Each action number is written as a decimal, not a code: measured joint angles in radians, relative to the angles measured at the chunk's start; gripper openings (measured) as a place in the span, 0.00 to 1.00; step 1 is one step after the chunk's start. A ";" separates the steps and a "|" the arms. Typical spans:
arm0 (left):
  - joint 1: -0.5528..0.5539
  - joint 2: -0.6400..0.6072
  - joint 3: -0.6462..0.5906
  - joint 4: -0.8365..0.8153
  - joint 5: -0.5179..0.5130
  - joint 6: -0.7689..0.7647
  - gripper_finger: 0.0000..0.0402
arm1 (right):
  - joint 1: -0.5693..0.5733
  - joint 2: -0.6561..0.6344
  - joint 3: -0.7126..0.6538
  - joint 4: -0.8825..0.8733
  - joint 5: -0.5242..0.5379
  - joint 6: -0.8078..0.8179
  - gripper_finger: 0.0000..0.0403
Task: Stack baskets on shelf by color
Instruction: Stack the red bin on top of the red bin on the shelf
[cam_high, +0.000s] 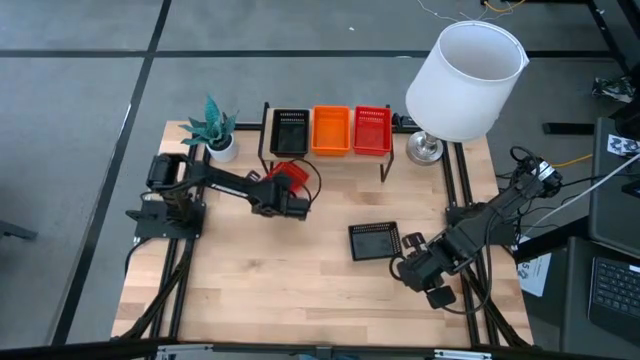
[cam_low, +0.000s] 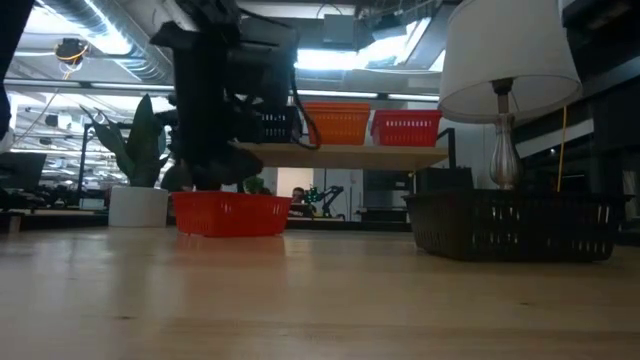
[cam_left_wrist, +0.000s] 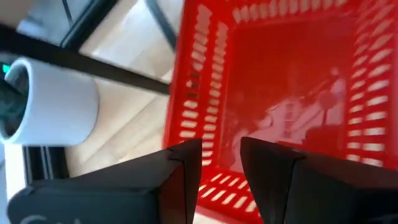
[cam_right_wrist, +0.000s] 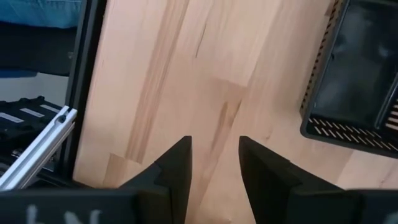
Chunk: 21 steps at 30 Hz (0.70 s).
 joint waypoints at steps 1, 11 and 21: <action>0.008 0.000 0.000 0.018 0.023 0.016 0.26 | 0.000 0.000 0.000 0.003 0.000 0.000 0.32; -0.034 0.005 0.000 0.512 0.357 0.194 0.26 | 0.000 0.000 0.000 0.004 0.001 -0.004 0.32; -0.163 -0.059 0.004 0.915 0.456 0.406 0.26 | 0.000 0.001 0.001 0.027 0.052 -0.033 0.32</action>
